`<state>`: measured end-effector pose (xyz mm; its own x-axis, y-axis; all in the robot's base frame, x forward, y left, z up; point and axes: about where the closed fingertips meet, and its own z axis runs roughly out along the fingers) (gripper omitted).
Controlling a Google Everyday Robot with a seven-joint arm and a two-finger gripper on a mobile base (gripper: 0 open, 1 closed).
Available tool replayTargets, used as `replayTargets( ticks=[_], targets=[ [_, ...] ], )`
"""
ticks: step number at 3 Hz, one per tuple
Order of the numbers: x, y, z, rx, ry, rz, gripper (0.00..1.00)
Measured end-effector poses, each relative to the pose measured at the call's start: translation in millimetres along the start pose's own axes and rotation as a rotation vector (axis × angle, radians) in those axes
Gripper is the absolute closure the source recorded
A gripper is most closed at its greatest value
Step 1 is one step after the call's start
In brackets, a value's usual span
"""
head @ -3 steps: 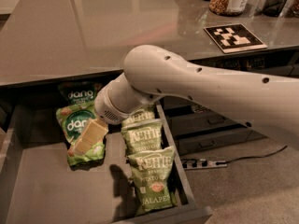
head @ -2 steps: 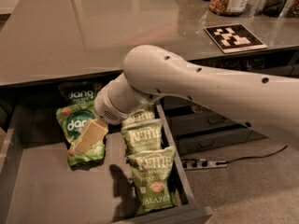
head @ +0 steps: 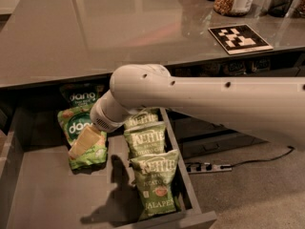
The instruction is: Pick green rice chip bag from top drawer and place on counter
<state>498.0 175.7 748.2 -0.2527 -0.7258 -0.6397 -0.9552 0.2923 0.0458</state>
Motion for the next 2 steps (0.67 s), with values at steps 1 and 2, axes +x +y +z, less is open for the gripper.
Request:
replayTargets(
  ticks=[1,2],
  targets=[
    [17,-21,36,0.057,-0.016,0.108,0.00],
    [27,-36,53,0.140,-0.029,0.155,0.00]
  ],
)
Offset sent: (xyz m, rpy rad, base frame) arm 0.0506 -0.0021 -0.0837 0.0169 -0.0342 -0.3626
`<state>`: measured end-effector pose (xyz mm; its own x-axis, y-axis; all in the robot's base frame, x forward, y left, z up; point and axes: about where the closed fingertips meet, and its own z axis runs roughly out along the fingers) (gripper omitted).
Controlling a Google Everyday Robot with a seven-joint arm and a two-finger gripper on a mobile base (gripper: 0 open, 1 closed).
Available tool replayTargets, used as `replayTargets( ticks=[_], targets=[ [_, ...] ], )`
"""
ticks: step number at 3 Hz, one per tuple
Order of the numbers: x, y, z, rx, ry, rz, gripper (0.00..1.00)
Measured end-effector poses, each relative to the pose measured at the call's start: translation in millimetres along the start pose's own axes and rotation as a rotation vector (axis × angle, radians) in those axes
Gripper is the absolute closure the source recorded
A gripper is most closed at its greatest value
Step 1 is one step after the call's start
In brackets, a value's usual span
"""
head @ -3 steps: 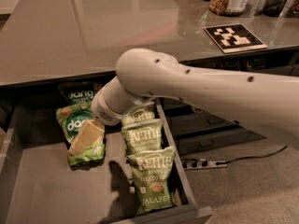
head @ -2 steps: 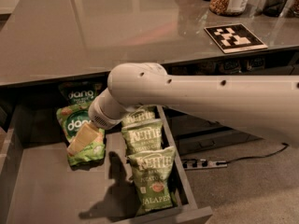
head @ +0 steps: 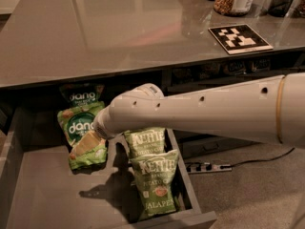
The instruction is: Pick green rice chip bag from top drawer and place on counter
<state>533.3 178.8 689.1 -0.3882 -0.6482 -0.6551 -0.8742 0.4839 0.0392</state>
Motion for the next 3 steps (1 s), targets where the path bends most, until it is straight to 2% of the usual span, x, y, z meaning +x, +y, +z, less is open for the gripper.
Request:
replayTargets(
  ticks=[1,2,3],
  targets=[
    [-1.1,-0.7,2.3,0.009,-0.007,0.065,0.00],
    [-1.1,-0.7,2.3,0.009,-0.007,0.065,0.00],
    [-4.5,-7.1,1.5,0.044,-0.006,0.082,0.00]
  ],
)
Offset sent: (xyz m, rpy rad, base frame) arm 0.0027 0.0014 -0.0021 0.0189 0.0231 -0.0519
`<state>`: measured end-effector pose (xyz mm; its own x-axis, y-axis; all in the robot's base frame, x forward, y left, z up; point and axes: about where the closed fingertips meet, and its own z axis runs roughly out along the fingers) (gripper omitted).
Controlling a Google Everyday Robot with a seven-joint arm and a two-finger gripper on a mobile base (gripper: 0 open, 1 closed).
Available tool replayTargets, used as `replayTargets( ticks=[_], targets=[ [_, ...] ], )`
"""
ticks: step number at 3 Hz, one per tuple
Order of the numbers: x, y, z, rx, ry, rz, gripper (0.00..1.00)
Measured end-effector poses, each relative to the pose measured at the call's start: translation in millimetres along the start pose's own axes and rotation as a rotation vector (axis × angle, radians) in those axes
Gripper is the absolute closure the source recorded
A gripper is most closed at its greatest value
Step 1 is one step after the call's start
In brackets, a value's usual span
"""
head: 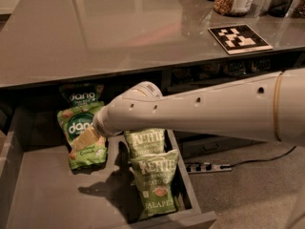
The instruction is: Pick green rice chip bag from top drawer and place on counter
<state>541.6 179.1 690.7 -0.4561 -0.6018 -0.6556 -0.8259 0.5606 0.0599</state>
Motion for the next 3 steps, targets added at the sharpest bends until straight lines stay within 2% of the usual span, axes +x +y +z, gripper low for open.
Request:
replayTargets(
  ticks=[1,2,3],
  targets=[
    [-16,-12,9,0.054,-0.003,0.005,0.00],
    [-20,-27,15,0.115,-0.003,0.002,0.00],
    [-18,-29,29,0.133,0.002,0.044,0.00]
  ],
)
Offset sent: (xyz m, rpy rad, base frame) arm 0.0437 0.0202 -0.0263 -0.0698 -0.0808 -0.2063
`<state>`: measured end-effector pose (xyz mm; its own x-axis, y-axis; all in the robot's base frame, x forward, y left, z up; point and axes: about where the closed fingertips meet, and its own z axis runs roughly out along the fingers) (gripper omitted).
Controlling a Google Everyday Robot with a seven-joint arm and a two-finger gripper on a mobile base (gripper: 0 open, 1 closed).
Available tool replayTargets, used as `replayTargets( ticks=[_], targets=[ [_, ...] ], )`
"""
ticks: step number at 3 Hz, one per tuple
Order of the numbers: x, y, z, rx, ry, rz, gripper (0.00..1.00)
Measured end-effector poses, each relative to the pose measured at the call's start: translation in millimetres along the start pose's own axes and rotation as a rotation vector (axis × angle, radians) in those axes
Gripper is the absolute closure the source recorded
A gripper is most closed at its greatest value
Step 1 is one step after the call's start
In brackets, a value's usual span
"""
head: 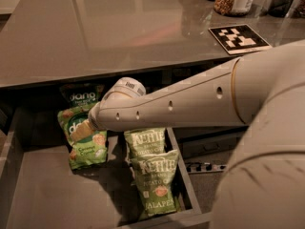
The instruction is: Pick green rice chip bag from top drawer and place on counter
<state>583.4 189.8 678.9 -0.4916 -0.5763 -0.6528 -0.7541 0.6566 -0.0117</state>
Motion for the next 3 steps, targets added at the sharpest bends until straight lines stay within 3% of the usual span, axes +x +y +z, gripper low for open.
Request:
replayTargets(
  ticks=[3],
  targets=[
    [3,38,39,-0.060,0.018,0.030,0.00]
  ],
)
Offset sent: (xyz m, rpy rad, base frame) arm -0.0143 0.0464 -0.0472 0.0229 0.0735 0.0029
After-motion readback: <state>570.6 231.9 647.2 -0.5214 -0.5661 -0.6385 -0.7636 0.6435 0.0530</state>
